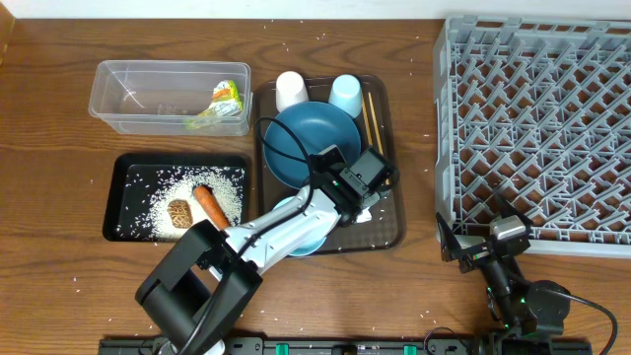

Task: Sort waste into correct bins and load items into the dishwasher rack
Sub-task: 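Move the left gripper back to the white tissue on the brown tray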

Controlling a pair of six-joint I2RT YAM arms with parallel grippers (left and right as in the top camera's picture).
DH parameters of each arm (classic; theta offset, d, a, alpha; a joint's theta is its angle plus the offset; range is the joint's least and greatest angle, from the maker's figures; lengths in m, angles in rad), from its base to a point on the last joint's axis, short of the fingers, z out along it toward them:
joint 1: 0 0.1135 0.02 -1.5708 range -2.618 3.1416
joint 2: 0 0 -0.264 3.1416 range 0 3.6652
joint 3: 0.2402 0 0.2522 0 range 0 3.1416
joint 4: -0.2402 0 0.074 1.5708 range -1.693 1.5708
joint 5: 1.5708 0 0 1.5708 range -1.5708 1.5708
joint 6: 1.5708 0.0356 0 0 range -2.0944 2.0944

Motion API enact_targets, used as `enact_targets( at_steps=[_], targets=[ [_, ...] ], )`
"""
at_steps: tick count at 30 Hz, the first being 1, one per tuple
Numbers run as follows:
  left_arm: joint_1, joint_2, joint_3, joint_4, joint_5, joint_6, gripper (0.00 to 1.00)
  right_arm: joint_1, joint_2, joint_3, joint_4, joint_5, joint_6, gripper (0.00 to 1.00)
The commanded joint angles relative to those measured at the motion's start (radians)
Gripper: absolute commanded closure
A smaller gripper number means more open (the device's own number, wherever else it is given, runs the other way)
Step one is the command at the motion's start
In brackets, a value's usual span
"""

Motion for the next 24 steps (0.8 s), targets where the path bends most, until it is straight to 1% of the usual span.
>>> enact_targets(
  at_steps=[1, 6, 14, 18, 24],
  targets=[
    [-0.011, 0.020, -0.002, 0.010, -0.046, 0.042, 0.02, -0.023, -0.002, -0.002, -0.004, 0.004, -0.013, 0.01],
    [-0.026, 0.050, -0.002, 0.054, -0.056, 0.114, 0.02, -0.023, -0.002, -0.002, -0.004, 0.004, -0.013, 0.01],
    [-0.027, 0.062, -0.002, 0.053, -0.106, 0.118, 0.02, -0.023, -0.002, -0.002, -0.004, 0.004, -0.013, 0.01],
    [-0.029, 0.062, -0.002, 0.053, -0.109, 0.118, 0.01, -0.023, -0.002, -0.002, -0.004, 0.004, -0.013, 0.01],
    [-0.050, 0.068, -0.002, 0.062, -0.110, 0.118, 0.04, -0.023, -0.002, -0.002, -0.004, 0.004, -0.013, 0.01]
  ],
)
